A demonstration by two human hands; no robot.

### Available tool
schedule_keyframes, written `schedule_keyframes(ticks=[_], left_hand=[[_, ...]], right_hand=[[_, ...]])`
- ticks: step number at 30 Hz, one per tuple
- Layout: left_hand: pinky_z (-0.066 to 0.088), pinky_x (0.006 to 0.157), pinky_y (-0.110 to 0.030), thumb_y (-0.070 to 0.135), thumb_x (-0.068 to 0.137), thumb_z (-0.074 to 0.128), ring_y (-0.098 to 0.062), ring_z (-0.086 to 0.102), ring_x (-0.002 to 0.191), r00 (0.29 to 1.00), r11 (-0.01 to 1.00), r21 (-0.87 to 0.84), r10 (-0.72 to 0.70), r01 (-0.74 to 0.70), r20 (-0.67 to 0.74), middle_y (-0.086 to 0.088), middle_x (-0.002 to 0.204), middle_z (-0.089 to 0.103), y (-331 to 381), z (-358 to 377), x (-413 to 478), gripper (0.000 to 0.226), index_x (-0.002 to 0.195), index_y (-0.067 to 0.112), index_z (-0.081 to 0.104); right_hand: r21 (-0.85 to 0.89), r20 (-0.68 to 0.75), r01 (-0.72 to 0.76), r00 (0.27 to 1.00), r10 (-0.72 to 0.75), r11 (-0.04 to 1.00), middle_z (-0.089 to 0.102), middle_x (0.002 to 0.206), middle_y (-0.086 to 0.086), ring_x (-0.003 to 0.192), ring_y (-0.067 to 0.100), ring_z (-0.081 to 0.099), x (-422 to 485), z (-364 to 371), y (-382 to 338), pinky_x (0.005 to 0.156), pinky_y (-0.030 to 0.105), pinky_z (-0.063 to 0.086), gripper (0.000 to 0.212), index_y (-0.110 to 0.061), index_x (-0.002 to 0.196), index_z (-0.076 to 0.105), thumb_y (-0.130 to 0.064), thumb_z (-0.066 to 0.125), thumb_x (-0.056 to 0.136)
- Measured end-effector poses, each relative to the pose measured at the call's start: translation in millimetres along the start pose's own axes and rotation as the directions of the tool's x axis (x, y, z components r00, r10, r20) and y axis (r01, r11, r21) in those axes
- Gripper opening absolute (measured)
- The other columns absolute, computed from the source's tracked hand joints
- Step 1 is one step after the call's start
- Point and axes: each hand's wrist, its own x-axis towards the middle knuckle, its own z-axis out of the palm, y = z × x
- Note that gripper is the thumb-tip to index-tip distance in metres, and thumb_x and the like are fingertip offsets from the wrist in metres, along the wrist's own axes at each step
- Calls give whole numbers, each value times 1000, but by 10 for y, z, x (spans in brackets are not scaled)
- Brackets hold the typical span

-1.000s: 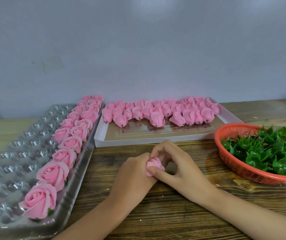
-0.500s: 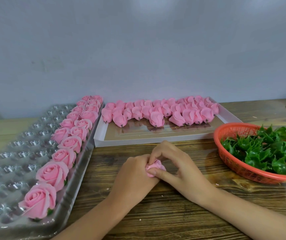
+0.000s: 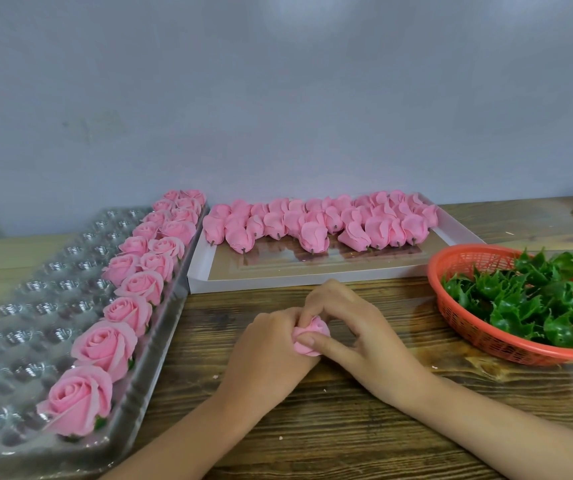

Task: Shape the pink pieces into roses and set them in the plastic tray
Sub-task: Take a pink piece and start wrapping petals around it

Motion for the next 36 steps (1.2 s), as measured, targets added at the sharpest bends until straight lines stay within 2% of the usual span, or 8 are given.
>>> schedule_keyframes(ticks=[3,7,12,20,25,29,32,36], left_hand=[[41,58,-8,38,82,64,9,56,66,999,998,-39,-40,40,-2,23,63,54,-3,-5,2,24,67,45,46],[48,62,-21,34,85,62,1,58,69,997,998,-55,-35,31,-75,16,72,62,-10,-11,-23,12,77,39,55],[42,57,-12,39,84,59,3,58,69,996,999,-41,-10,7,-85,20,71,60,7,1,-35,8,81,41,52],[40,56,-10,32,79,69,3,59,67,995,977,-200,-82,69,-57,20,62,61,-20,-25,-1,20,67,39,55],[51,66,-23,40,83,64,2,60,75,997,997,-74,-33,27,-74,17,80,64,-15,4,-46,11,92,37,60],[47,62,-19,40,83,63,2,59,71,997,996,-80,-51,46,-55,17,75,62,2,-4,-29,7,84,35,58],[41,58,-13,35,83,66,2,59,69,997,992,-106,-76,73,-27,16,69,61,2,-16,-7,19,72,40,52],[51,67,-21,30,84,67,-2,61,72,995,987,-136,-95,91,-20,11,75,65,8,-30,-8,11,78,34,60]], right_hand=[[4,-11,-2,1000,2,1000,56,95,-10,92,12,56,5,-8,-5,80,20,44,8,-18,95,65,-16,71,91],[-3,-14,-19,1000,19,1000,56,97,-12,89,13,55,11,-7,-23,75,24,46,15,-24,99,63,-26,73,89],[-23,-6,11,1000,-11,1000,55,98,-9,95,10,55,12,0,-16,82,17,41,7,-19,95,65,-17,70,91],[-1,4,8,1000,-7,1000,58,104,-7,102,14,58,7,-4,-20,89,22,46,12,-18,102,68,-18,71,90],[27,-44,-77,996,78,997,60,97,-10,87,15,58,11,6,-10,77,31,48,25,-23,101,62,-35,75,83],[-17,-17,-41,999,41,999,58,96,-12,91,14,57,10,-1,-2,78,22,46,13,-20,96,65,-18,74,88],[-20,13,14,1000,-14,1000,58,97,-6,97,14,57,13,-3,-3,85,21,45,9,-16,96,68,-12,72,89],[-4,8,22,1000,-22,1000,59,99,-6,99,16,58,11,-6,-8,87,25,46,11,-17,98,68,-12,72,89]])
